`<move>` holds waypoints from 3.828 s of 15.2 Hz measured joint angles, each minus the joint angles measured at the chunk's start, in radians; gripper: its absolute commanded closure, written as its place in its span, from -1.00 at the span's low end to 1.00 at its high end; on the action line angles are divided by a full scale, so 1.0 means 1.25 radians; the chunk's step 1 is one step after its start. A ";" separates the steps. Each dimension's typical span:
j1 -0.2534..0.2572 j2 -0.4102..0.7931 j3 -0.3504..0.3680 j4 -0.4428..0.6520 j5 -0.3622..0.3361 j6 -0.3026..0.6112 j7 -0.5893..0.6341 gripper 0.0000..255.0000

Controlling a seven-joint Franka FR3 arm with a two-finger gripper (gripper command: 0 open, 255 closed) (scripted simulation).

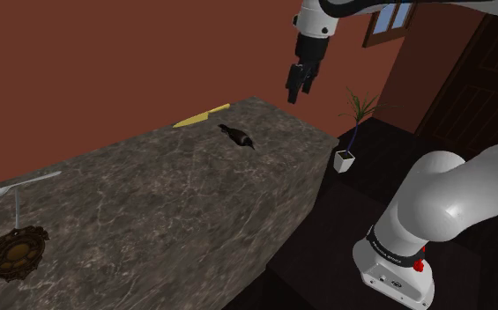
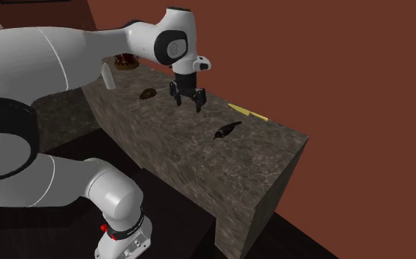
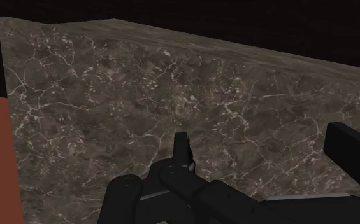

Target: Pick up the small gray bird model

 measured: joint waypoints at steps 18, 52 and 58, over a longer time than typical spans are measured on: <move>-0.001 0.558 0.013 0.276 -0.042 0.194 0.048 -1.00; -0.004 1.008 0.002 0.659 -0.067 0.198 0.073 1.00; -0.003 0.980 0.002 0.680 -0.067 0.150 0.070 1.00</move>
